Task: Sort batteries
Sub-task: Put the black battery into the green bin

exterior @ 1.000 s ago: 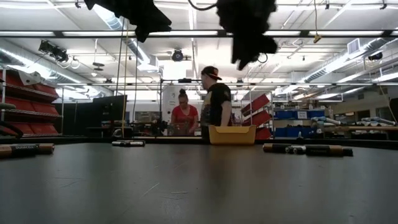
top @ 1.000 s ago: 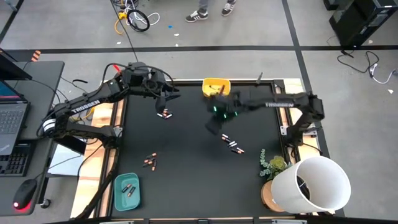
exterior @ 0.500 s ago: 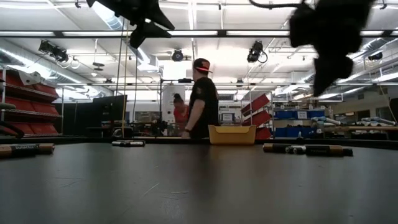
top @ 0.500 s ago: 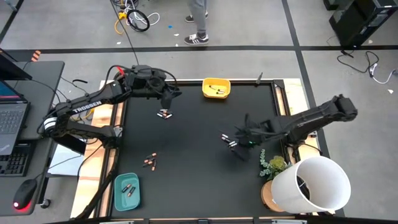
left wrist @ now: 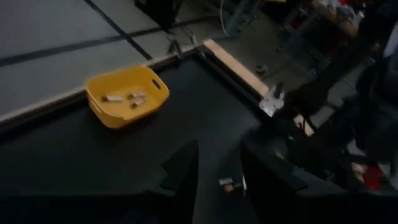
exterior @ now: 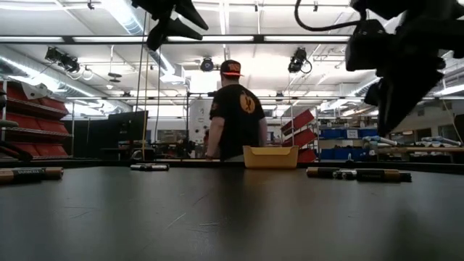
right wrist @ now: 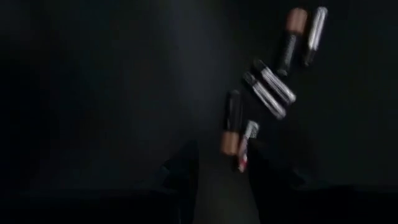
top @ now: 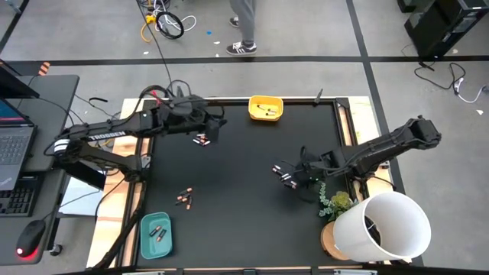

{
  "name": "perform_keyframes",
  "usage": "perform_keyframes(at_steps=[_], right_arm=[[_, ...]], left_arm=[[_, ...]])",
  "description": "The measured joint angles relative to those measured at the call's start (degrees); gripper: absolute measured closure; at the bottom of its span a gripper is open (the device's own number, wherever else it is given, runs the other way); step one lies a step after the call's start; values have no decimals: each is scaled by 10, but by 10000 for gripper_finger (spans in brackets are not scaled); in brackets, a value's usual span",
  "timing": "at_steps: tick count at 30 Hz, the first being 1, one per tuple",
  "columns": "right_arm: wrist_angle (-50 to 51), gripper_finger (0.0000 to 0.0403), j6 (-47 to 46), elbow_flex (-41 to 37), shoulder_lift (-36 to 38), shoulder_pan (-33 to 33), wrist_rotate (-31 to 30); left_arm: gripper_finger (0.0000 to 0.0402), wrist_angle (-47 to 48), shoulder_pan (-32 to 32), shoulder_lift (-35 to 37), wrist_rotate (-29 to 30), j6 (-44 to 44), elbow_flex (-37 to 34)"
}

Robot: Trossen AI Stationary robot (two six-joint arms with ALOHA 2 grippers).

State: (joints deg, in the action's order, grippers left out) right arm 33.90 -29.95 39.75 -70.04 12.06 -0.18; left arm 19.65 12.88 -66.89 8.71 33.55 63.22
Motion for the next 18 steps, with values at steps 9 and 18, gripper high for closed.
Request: perform_keyframes(at_steps=[9,18], right_arm=[[-41,298,0,1,11,-5,-29],[-111,300,-15,1,11,-12,-66]], left_arm=[[266,213,-14,-34,-34,-5,-1],[266,310,78,-24,-89,-47,-63]])
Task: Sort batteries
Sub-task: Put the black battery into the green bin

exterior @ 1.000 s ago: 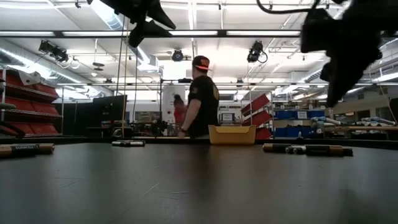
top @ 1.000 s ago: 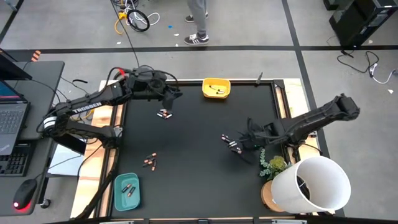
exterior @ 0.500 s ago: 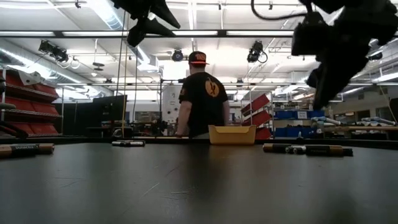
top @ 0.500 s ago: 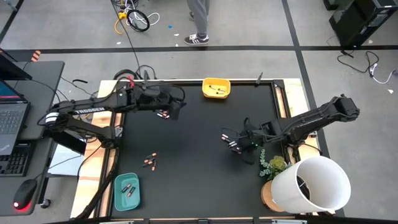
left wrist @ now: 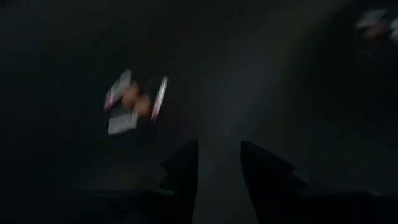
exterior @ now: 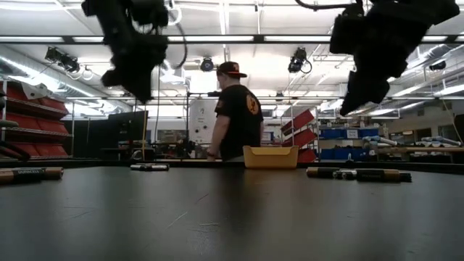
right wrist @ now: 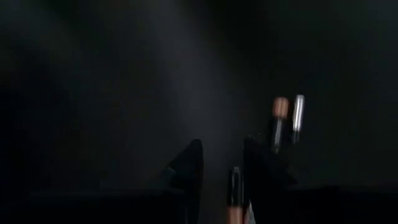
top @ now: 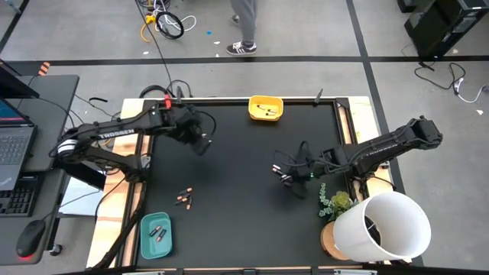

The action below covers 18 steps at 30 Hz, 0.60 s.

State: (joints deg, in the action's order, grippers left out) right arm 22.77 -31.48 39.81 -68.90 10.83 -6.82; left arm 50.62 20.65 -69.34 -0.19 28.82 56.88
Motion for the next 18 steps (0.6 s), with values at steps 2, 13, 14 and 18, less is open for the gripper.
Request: perform_keyframes(at_steps=[2,13,14,18], right_arm=[[-14,300,-1,0,0,-2,-9],[-17,300,-62,42,15,0,-11],[-18,300,-60,45,15,-2,-13],[-37,300,-46,51,15,-19,-26]], left_arm=[[266,4,21,-3,-34,-1,-20],[266,77,-18,5,-12,-62,-35],[266,68,-13,6,-6,-75,-35],[270,1,26,5,-40,-158,-51]])
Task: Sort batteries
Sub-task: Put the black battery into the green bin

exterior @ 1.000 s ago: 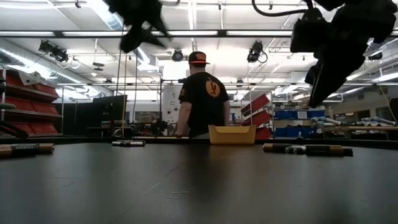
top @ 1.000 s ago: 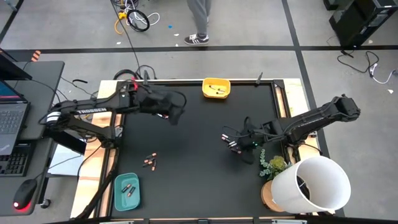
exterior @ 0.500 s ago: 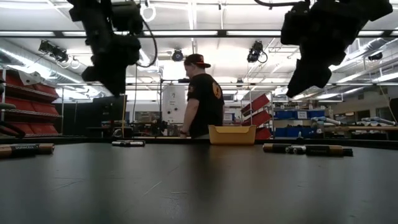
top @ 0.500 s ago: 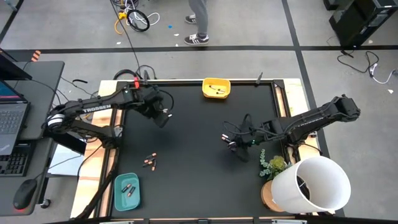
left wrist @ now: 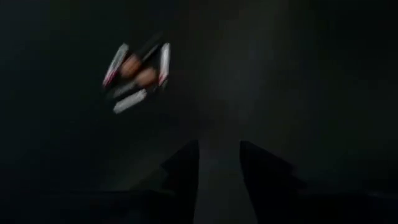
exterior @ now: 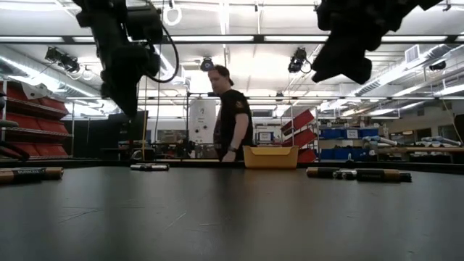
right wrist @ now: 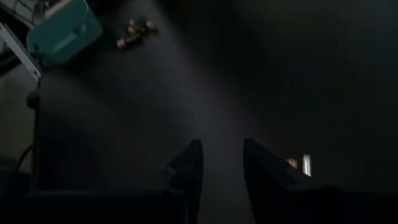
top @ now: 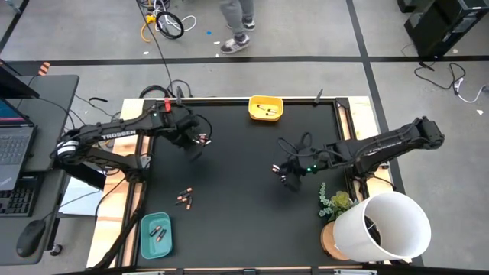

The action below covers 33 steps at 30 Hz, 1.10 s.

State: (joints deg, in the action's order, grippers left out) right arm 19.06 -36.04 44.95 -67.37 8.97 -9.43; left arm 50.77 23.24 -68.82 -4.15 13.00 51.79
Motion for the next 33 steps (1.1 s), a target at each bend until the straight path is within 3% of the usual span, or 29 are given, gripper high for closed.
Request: perform_keyframes(at_steps=[3,6,9,11,15,17,22,26,33], right_arm=[[-14,300,1,0,0,-9,4],[-27,300,0,0,0,-13,11],[-37,300,-10,0,0,-13,13],[-36,301,-21,0,0,-12,14],[-31,301,-48,0,0,-4,14],[-21,301,-49,0,0,-1,10],[7,302,-25,0,0,-11,0],[9,302,5,0,0,-30,0],[-23,302,15,0,0,-52,0]], left_arm=[[278,-41,17,0,-46,-91,-18],[285,-60,19,-5,-27,-176,-28],[286,-61,19,-14,-2,-200,-36],[286,-44,19,-20,-26,-152,-41],[286,32,4,-24,-185,-15,-43],[286,87,-23,-17,-213,19,-39],[286,174,-130,11,-153,71,-22],[286,150,-200,19,-81,152,-21],[286,65,-275,17,-23,264,-25]])
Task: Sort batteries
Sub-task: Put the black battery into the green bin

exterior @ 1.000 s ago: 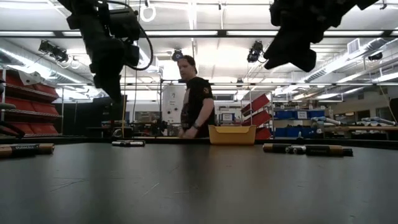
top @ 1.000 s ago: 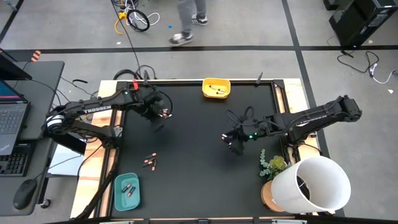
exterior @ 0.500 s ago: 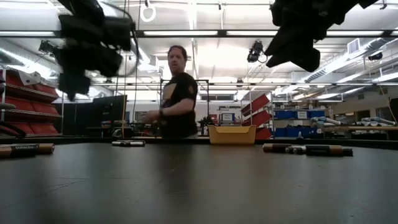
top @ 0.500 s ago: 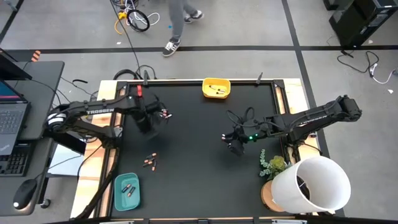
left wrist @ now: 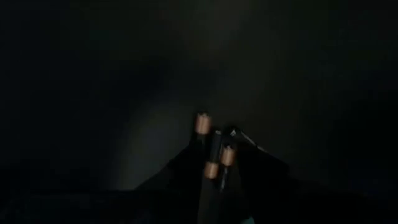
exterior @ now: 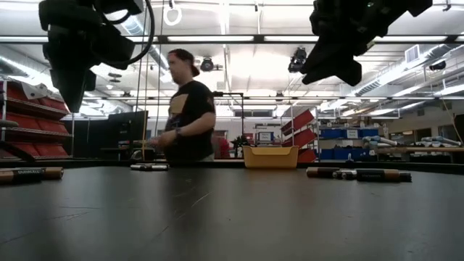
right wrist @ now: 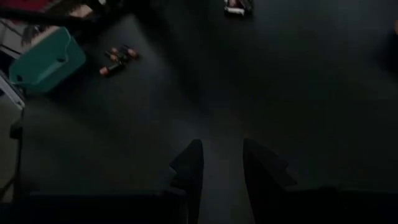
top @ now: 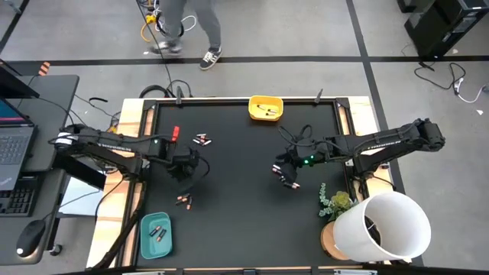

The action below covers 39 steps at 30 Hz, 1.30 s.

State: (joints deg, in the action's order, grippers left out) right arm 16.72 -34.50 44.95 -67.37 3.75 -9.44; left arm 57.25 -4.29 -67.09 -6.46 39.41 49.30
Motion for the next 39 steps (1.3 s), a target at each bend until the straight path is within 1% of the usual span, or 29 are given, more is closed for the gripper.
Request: perform_keyframes(at_steps=[3,7,10,13,17,20,26,31,37,39], right_arm=[[-15,302,0,0,0,-1,0],[-18,302,0,0,0,-1,0],[-18,302,0,0,0,-1,0],[-18,302,-2,0,0,0,1],[-18,302,-2,0,0,0,4],[-18,302,-2,0,0,0,4],[-18,302,-3,0,0,0,5],[-18,302,-3,0,0,0,5],[-18,302,-5,0,0,0,5],[-18,302,-5,0,0,0,5]], left_arm=[[286,-20,-25,0,29,39,-8],[274,-76,-53,0,38,83,-37],[249,-109,-69,0,40,122,-63],[218,-118,-79,0,44,147,-84],[193,-131,-96,0,77,149,-103],[191,-149,-107,0,105,149,-118],[204,-158,-123,0,151,149,-134],[209,-195,-134,-1,155,149,-152],[209,-212,-153,-26,158,146,-159],[210,-223,-159,-35,158,134,-159]])
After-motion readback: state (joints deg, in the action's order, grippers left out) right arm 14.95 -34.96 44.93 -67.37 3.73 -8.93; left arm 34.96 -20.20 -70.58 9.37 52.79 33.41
